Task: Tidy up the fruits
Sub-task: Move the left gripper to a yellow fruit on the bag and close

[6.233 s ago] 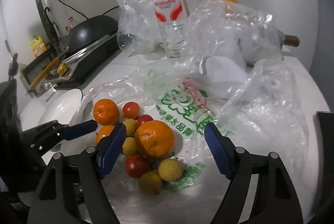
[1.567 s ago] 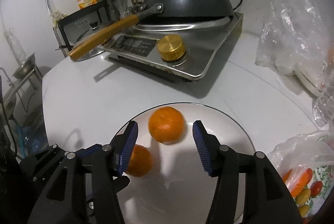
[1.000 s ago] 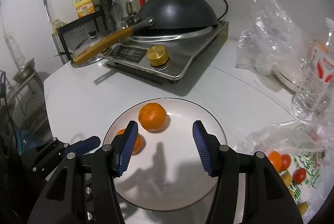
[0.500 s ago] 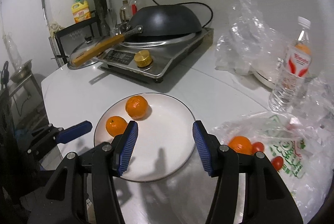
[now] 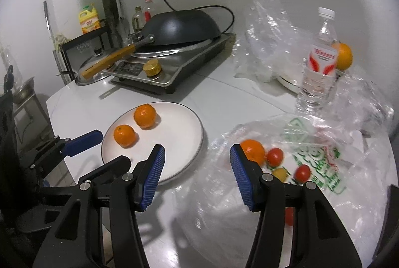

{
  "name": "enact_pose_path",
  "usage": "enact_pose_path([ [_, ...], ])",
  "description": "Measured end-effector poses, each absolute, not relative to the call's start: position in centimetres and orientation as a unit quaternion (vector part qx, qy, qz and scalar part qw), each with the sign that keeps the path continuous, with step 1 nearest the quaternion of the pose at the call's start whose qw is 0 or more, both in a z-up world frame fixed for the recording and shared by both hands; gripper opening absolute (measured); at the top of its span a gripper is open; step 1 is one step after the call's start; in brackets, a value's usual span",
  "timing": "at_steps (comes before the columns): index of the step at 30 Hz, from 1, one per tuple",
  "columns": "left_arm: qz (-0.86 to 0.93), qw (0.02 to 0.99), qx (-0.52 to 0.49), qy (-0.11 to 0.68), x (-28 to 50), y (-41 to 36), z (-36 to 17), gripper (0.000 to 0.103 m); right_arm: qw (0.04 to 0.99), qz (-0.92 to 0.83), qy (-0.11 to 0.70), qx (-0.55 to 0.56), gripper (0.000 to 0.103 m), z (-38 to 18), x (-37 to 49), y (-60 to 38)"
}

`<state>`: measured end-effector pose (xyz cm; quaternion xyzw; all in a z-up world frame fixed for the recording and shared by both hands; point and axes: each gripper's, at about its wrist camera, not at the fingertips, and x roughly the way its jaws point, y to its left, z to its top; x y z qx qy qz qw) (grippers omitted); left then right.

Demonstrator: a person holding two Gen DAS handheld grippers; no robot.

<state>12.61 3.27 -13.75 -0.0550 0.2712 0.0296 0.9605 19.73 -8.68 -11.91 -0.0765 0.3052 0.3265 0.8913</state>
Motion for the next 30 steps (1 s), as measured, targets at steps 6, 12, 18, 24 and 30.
enact_pose_path([
  [6,0.014,0.961,-0.04,0.273,12.9,1.1,-13.5,0.066,0.897,0.313,0.303,-0.07,0.057,-12.0,19.7,-11.1],
  [12,0.003,0.961,-0.033,0.276,13.2,-0.5,-13.4,0.066,0.9,0.301,0.307,-0.07,0.057,-12.5,19.4,-13.2],
  [18,-0.014,0.96,-0.022,0.28,13.5,-2.3,-13.5,0.066,0.904,0.288,0.31,-0.067,0.057,-12.9,19.2,-15.7],
  [24,-0.027,0.958,-0.01,0.287,14.3,-4.1,-13.7,0.066,0.908,0.267,0.317,-0.06,0.057,-13.7,19.6,-18.3],
  [30,-0.036,0.955,0.001,0.294,15.0,-5.8,-14.1,0.066,0.912,0.25,0.322,-0.052,0.057,-14.7,20.1,-20.9],
])
